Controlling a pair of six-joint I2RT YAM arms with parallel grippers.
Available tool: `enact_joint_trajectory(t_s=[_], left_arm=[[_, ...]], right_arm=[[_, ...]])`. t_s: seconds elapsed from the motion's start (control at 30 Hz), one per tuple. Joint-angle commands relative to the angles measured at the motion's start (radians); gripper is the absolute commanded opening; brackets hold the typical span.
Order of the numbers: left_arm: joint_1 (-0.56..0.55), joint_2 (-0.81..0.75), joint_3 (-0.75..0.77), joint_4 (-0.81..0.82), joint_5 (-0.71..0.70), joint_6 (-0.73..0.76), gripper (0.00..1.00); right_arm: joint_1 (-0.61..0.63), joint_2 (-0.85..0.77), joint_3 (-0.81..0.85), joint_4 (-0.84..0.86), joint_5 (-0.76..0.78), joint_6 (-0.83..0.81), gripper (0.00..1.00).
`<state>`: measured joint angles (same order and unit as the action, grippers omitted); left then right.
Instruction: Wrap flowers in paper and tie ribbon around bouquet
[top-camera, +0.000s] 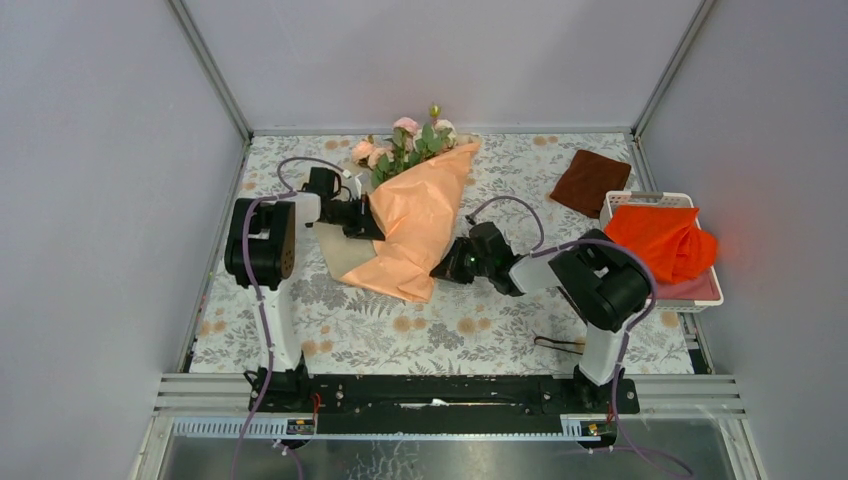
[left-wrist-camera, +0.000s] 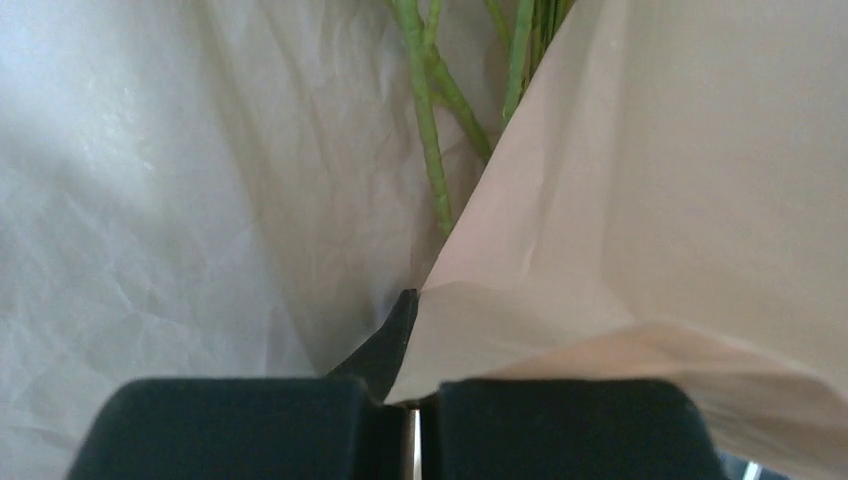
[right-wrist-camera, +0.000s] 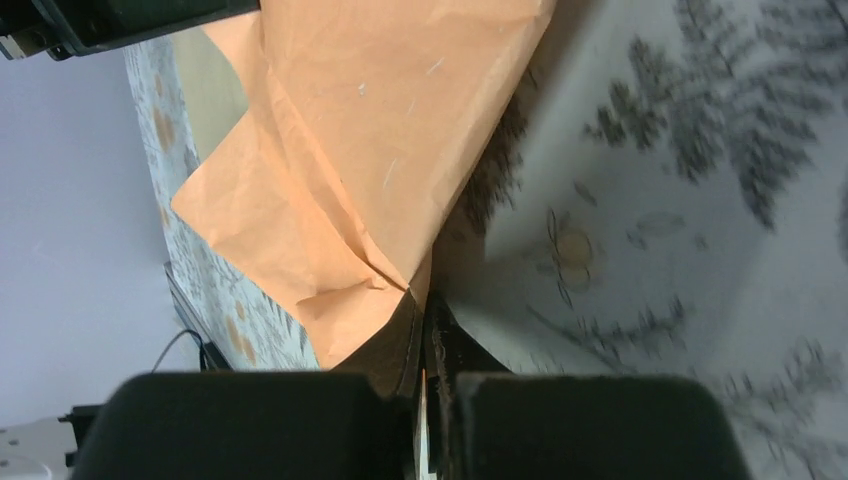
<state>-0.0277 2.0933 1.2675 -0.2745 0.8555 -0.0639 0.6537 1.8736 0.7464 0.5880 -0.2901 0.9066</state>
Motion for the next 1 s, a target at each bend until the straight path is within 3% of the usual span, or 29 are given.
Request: enact_joint_trajectory(t_s=[0.0,0.33,0.4,0.5,0.6,0.67,0.77,0.97], left_arm=[[-0.018,-0.077,-0.122,-0.049,-0.006,0.009,0.0],[-0.113,-0.183,-0.341,0.076,0.077,-0.141,0.0],[-0.12,-0.175,-0.356,0.103,0.1,-0.174,0.0],[-0.12,-0.156,-0.353,0.102,0.083,-0.175,0.0],[-0.121,-0.158,-0.366,0.127,0.082,-0.182,0.0],[-0.121,-0.16,-0.367,0.135,0.083,-0.181,0.0],[-0.12,-0.161,-0.364,0.135,0.068,-0.173,0.0],[-0.121,-0.148,-0.351,0.121,0.066,-0.168,0.0]], right_arm=[[-0.012,-0.125,-0.097,-0.119,-0.031,-0.078,0.0],[-0.063,-0.385,-0.227,-0.51,-0.031,-0.234,0.0],[-0.066,-0.4,-0.209,-0.561,-0.031,-0.26,0.07],[-0.065,-0.412,-0.11,-0.709,0.024,-0.342,0.27],[-0.066,-0.447,0.02,-0.795,0.112,-0.433,0.35],[-0.07,-0.454,0.079,-0.747,0.108,-0.477,0.38],[-0.073,-0.377,0.155,-0.609,-0.009,-0.55,0.33],[-0.162,-0.058,0.425,-0.522,-0.228,-0.613,0.03]])
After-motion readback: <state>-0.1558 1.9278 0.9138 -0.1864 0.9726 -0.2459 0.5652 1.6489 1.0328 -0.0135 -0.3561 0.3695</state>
